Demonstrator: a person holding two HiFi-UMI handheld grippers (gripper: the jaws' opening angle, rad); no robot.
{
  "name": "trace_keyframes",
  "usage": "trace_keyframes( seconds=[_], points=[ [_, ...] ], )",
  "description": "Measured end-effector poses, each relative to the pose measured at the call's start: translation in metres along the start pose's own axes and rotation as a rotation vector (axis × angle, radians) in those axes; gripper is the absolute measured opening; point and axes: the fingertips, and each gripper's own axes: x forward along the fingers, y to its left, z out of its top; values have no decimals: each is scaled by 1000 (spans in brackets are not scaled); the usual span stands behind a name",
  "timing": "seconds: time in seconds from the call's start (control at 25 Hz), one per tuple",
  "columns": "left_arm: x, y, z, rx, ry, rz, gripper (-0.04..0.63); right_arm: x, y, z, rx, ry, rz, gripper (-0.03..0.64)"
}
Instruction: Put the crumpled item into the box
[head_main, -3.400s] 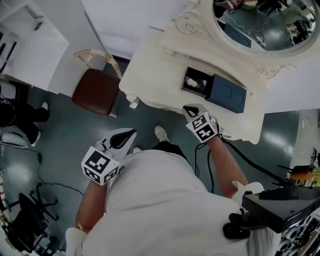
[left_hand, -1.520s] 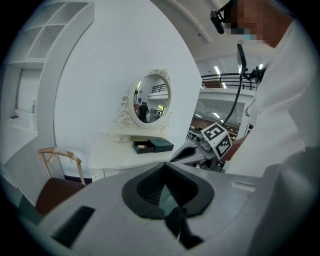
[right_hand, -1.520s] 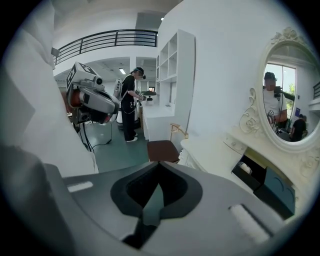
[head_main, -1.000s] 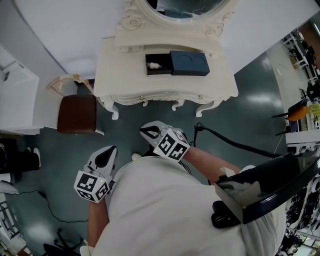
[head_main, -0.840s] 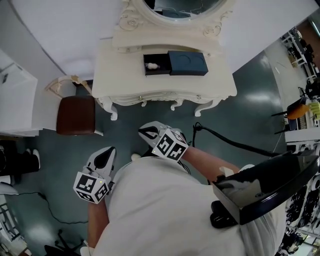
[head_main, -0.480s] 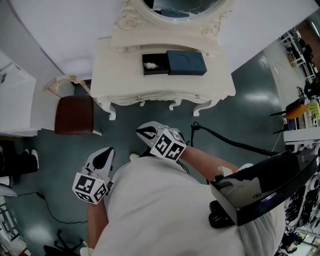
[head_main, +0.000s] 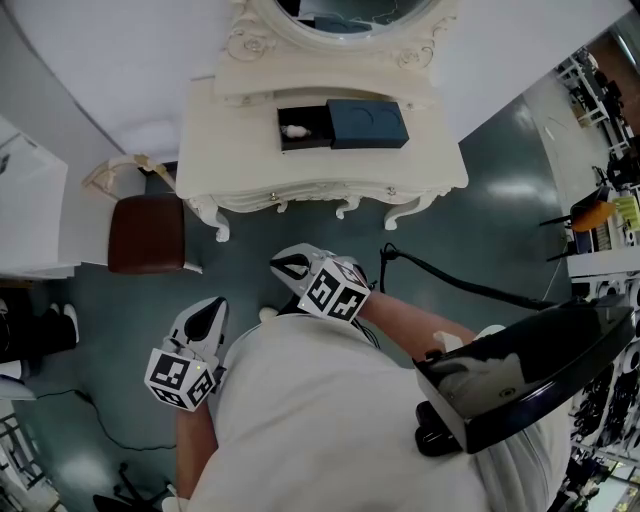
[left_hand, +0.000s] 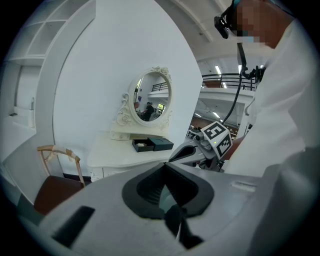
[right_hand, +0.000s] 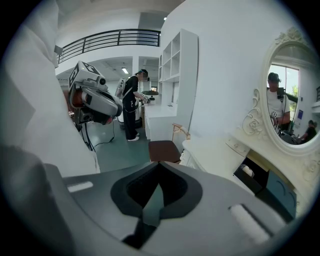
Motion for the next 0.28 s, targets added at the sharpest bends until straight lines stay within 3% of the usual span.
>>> trace_keyframes(
  seconds=[0.28],
  points=[
    [13, 7, 1, -8, 17, -5, 3, 5, -14, -7, 17, 6, 1, 0]
  ],
)
